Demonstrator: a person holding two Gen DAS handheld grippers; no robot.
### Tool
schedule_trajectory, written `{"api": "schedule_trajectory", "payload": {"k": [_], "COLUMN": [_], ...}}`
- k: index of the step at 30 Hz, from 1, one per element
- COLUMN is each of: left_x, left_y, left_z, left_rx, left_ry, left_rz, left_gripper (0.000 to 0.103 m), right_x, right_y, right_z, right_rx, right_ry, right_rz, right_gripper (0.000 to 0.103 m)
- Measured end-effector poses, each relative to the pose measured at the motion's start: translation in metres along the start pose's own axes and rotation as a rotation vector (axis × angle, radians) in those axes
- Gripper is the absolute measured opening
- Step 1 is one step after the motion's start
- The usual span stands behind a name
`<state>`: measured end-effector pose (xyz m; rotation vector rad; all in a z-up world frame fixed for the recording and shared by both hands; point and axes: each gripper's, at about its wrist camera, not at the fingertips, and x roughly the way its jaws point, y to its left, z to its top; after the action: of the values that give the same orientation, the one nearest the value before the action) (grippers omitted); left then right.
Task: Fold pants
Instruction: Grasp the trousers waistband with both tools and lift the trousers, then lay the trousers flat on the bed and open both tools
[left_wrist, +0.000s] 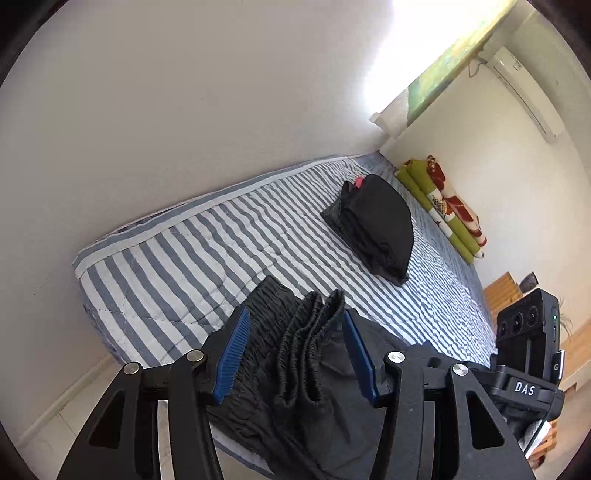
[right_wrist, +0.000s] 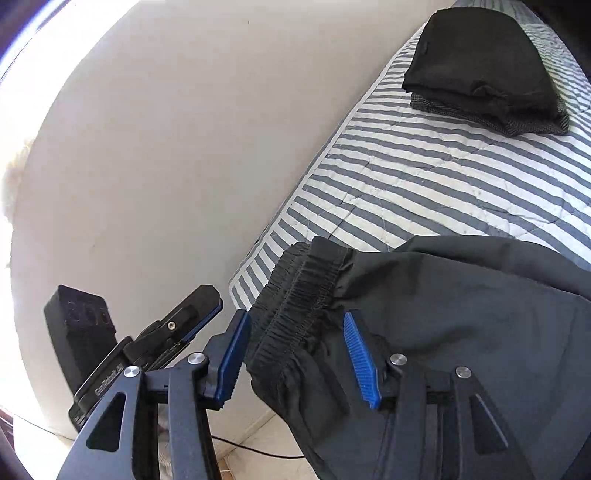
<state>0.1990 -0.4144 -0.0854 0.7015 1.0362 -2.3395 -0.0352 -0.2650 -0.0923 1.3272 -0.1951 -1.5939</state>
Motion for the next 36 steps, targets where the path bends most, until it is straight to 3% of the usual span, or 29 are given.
{"api": "schedule_trajectory", "payload": {"k": [4,7,10,11,12,14,16,17,19,20,22,24,27,29,31,36], "left_x": [0.022,0.04,0.054,0.058,0.061,0.06,0.051,0.047,0.047,0.049,0.046,0.032,0.009,0.002,0.01,0.052], "left_y": [-0.029,-0.033,-0.027,-0.026,-0.023,-0.023,-0.022,-0.024,-0.023,-0.018,-0.016,-0.026,-0.05,-0.073,-0.106,-0.223], "left_z": [-0.013,-0.022,-0.026,-0.027,-0.029,-0.031,-0.033,-0.034,-0.035,-0.035,-0.033,-0.029,-0.03,-0.037,-0.052,-0.142], "left_rx": [0.123,0.166,0.154,0.151,0.138,0.087,-0.017,-0.005,0.073,0.071,0.06,0.119,0.207,0.254,0.322,0.594], "left_ry": [0.077,0.129,0.17,0.182,0.197,0.205,0.209,0.196,0.159,0.165,0.165,0.094,-0.023,-0.054,-0.004,0.252], "left_rz": [0.056,0.146,0.187,0.184,0.174,0.119,-0.044,-0.015,0.191,0.226,0.199,0.255,0.328,0.261,0.136,-0.17], "left_gripper": [0.056,0.059,0.055,0.036,0.023,0.02,0.019,0.02,0.029,0.042,0.051,0.064,0.065,0.065,0.065,0.065], "right_x": [-0.064,-0.112,-0.157,-0.167,-0.174,-0.185,-0.19,-0.192,-0.196,-0.2,-0.208,-0.218,-0.229,-0.236,-0.241,-0.248], "right_y": [-0.032,-0.073,-0.115,-0.128,-0.14,-0.155,-0.166,-0.171,-0.174,-0.175,-0.175,-0.175,-0.169,-0.164,-0.165,-0.189], "right_z": [-0.016,-0.038,-0.069,-0.08,-0.089,-0.108,-0.123,-0.128,-0.134,-0.134,-0.13,-0.126,-0.128,-0.137,-0.15,-0.17], "right_rx": [-0.008,0.017,0.057,0.074,0.092,0.116,0.107,0.103,0.091,0.089,0.072,0.053,0.028,0.009,0.019,0.156], "right_ry": [-0.068,-0.116,-0.145,-0.144,-0.141,-0.136,-0.124,-0.12,-0.125,-0.135,-0.156,-0.19,-0.198,-0.187,-0.173,-0.105], "right_rz": [-0.057,-0.186,-0.333,-0.376,-0.409,-0.443,-0.496,-0.532,-0.585,-0.593,-0.581,-0.554,-0.502,-0.496,-0.471,-0.404], "right_gripper": [0.049,0.049,0.049,0.049,0.049,0.049,0.049,0.049,0.049,0.049,0.049,0.049,0.049,0.048,0.045,0.041]}}
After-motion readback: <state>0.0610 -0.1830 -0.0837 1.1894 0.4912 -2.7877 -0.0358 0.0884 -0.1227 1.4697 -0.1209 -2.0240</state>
